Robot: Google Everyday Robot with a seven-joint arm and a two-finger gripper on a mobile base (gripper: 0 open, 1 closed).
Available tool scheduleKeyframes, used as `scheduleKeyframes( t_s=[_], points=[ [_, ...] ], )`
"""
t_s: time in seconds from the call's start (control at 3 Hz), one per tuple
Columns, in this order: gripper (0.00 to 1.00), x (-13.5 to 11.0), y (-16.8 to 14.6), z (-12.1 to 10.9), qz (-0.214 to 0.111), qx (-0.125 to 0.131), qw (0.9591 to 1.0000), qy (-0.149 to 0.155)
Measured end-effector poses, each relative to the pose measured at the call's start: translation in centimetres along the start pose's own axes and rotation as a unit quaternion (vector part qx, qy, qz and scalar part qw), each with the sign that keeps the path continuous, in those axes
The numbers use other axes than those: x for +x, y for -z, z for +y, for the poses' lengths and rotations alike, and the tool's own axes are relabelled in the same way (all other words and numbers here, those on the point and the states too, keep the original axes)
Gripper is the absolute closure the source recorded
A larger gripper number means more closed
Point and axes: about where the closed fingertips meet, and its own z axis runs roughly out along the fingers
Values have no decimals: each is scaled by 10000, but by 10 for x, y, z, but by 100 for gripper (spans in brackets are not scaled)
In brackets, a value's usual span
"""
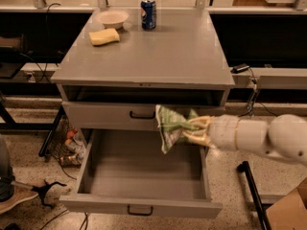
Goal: Pick green jalapeno chip bag from middle drawer and place on counter
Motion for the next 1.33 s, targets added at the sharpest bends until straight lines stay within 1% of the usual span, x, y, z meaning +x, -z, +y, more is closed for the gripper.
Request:
scheduleKeyframes(
  t_s=[0.33,0.67,1.0,1.33],
  points=[
    [100,-80,50,-57,-50,524,9934,1015],
    [100,-130,66,-102,-127,739,9855,1522],
    [100,-130,66,-102,-129,741,9855,1521],
    [100,-145,54,-132,-424,1022,9825,1501]
  ],
)
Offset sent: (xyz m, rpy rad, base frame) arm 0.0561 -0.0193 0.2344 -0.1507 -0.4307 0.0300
